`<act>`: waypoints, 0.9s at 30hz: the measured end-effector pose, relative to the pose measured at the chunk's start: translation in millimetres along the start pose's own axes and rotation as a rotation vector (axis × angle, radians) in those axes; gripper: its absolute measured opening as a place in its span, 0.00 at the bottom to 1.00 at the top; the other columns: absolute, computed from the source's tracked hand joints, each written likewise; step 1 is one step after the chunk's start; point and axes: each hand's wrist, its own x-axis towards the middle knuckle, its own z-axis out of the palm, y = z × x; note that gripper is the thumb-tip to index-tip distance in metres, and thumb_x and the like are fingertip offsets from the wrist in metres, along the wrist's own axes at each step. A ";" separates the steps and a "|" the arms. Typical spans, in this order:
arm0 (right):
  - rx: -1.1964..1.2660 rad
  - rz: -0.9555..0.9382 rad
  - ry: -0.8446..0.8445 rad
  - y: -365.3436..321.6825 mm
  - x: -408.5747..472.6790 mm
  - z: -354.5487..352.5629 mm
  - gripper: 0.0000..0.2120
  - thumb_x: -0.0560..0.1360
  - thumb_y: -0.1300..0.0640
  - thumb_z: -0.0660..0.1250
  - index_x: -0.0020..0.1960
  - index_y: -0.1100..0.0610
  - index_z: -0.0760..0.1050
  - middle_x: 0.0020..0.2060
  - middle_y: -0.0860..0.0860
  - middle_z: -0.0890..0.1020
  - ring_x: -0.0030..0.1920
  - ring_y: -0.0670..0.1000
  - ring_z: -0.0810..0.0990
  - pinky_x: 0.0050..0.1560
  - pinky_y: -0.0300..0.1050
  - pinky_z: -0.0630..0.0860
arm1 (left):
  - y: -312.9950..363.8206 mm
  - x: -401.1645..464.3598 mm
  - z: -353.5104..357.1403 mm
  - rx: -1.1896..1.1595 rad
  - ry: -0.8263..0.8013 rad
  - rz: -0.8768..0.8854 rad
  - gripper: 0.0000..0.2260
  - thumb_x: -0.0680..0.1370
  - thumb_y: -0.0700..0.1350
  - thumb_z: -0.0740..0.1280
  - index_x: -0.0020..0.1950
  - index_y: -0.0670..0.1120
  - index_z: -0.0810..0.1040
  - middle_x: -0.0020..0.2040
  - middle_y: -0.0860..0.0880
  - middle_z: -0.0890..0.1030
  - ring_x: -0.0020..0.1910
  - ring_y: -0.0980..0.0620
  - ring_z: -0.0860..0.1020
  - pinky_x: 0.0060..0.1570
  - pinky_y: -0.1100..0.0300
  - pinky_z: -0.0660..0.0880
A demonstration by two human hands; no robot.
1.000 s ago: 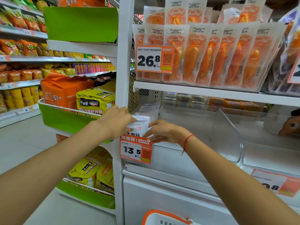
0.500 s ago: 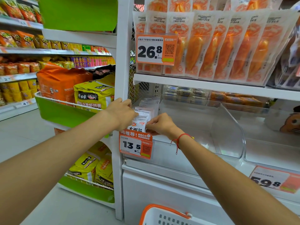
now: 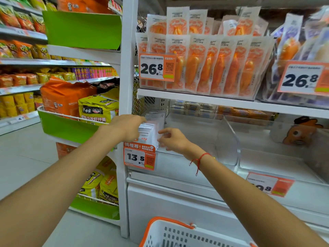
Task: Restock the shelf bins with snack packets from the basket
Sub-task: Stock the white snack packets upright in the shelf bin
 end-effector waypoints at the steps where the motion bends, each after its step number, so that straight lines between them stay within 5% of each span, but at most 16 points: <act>1: 0.021 -0.035 0.040 1.4 -7.7 -3.0 0.16 0.77 0.61 0.64 0.64 0.59 0.73 0.51 0.55 0.79 0.49 0.52 0.78 0.50 0.43 0.75 | 3.0 -5.6 -1.4 -0.038 0.042 0.002 0.27 0.77 0.38 0.59 0.74 0.55 0.61 0.71 0.50 0.69 0.69 0.46 0.69 0.57 0.52 0.70; 7: 0.109 -0.126 0.062 19.1 -72.3 -23.8 0.07 0.77 0.62 0.63 0.50 0.55 0.79 0.39 0.50 0.81 0.37 0.47 0.79 0.38 0.35 0.75 | 34.4 -42.9 0.7 -0.264 0.195 0.060 0.16 0.76 0.42 0.61 0.61 0.57 0.75 0.59 0.57 0.79 0.59 0.51 0.76 0.50 0.56 0.69; 11: 0.057 -0.025 -0.009 53.9 -114.0 -29.2 0.07 0.78 0.63 0.62 0.49 0.57 0.79 0.37 0.53 0.81 0.33 0.46 0.79 0.36 0.34 0.74 | 68.2 -68.8 33.9 -0.342 0.062 0.110 0.10 0.78 0.45 0.60 0.52 0.58 0.78 0.55 0.54 0.81 0.54 0.51 0.78 0.44 0.59 0.70; 19: -0.095 0.209 -0.207 167.2 -186.3 4.2 0.09 0.77 0.64 0.64 0.55 0.62 0.79 0.43 0.56 0.81 0.33 0.43 0.79 0.34 0.31 0.74 | 144.2 -117.4 182.8 -0.570 -0.393 0.118 0.11 0.79 0.45 0.60 0.56 0.57 0.78 0.62 0.53 0.77 0.58 0.49 0.76 0.57 0.55 0.73; 23: -0.361 0.252 -0.321 234.5 -220.0 37.3 0.10 0.78 0.61 0.62 0.56 0.57 0.79 0.53 0.55 0.82 0.51 0.53 0.81 0.49 0.40 0.74 | 166.6 -143.2 252.1 -0.546 -0.618 0.100 0.14 0.80 0.43 0.57 0.64 0.53 0.75 0.71 0.49 0.70 0.64 0.46 0.73 0.61 0.54 0.71; 27: -0.473 0.360 -0.431 287.3 -253.3 64.7 0.14 0.79 0.57 0.60 0.63 0.55 0.74 0.60 0.55 0.77 0.57 0.56 0.77 0.56 0.48 0.74 | 166.5 -175.4 306.9 -0.465 -0.687 0.014 0.21 0.80 0.41 0.58 0.73 0.47 0.62 0.73 0.47 0.64 0.67 0.44 0.69 0.61 0.52 0.71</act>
